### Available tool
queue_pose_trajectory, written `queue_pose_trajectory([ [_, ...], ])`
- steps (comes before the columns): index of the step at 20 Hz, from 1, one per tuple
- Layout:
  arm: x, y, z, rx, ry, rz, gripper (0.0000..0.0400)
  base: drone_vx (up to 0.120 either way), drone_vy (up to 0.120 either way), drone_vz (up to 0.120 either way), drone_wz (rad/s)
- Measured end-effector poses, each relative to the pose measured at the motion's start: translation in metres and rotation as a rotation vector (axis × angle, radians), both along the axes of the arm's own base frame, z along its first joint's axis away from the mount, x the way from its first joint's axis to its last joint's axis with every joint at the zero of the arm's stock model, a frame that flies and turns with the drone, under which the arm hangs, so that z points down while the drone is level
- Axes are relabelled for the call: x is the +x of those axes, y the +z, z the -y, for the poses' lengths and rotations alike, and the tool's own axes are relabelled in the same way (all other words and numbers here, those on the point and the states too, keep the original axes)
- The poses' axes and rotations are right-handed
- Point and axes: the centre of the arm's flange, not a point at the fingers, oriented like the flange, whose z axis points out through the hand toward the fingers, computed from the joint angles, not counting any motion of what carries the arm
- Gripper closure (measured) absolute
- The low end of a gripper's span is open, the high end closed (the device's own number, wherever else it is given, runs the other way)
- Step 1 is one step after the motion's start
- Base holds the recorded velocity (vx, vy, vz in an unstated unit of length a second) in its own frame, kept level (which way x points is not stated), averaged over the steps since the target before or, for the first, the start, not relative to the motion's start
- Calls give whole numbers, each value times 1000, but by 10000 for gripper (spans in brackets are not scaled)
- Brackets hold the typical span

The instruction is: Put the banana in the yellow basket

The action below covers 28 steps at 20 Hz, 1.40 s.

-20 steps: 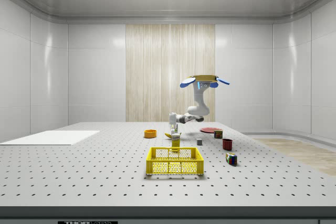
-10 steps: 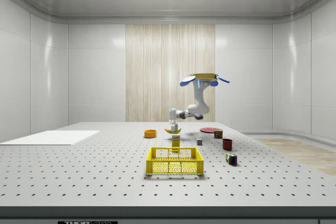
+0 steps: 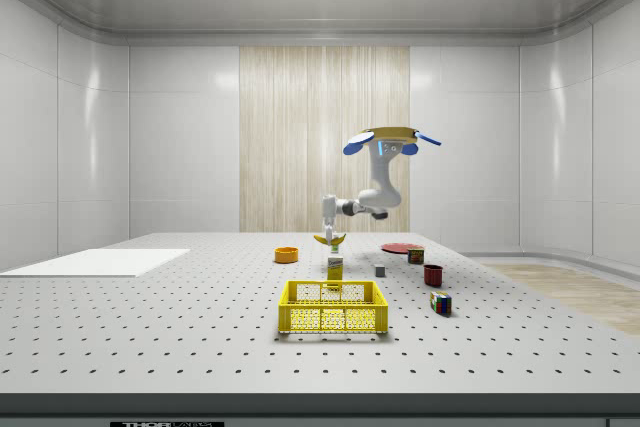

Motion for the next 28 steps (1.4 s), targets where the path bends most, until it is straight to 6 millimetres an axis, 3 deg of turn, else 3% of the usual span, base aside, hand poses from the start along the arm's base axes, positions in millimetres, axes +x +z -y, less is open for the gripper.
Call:
queue_pose_trajectory([
  [13,0,-1,0,0,-8,0,208,0,120,120,0],
  [28,0,-1,0,0,-9,0,208,0,120,3,0],
])
